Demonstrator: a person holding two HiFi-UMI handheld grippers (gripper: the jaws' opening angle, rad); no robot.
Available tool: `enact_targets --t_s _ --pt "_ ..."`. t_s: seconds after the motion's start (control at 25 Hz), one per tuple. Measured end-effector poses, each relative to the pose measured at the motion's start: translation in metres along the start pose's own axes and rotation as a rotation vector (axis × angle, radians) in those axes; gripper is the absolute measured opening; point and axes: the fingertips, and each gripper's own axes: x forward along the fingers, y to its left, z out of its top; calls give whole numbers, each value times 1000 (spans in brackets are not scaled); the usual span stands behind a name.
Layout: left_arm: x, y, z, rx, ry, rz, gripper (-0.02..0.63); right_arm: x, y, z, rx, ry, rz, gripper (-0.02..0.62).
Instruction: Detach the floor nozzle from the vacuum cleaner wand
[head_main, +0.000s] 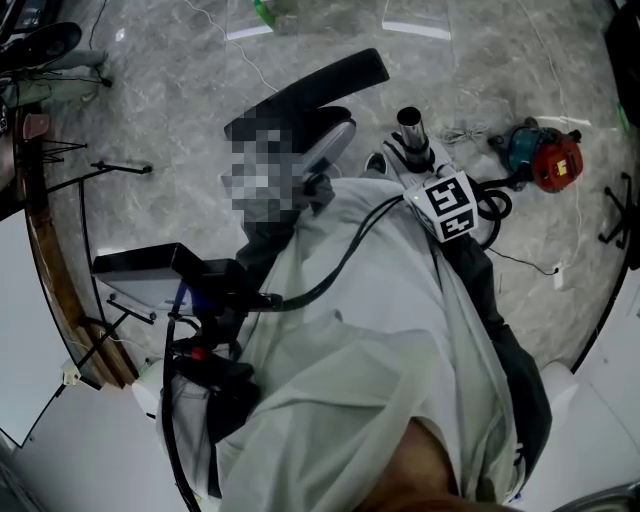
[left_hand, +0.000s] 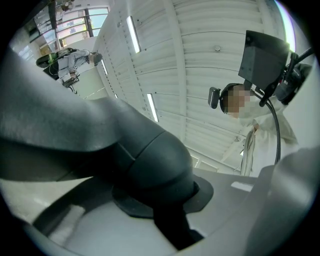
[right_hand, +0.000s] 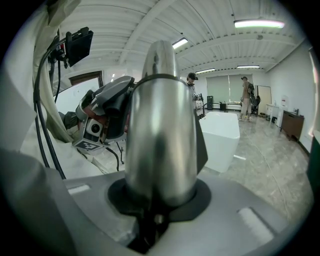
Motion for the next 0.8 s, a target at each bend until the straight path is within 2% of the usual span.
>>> enact_targets --t_s 0.8 --pt "3 -2 -6 -40 8 -18 78 -5 6 -6 -1 18 -19 71"
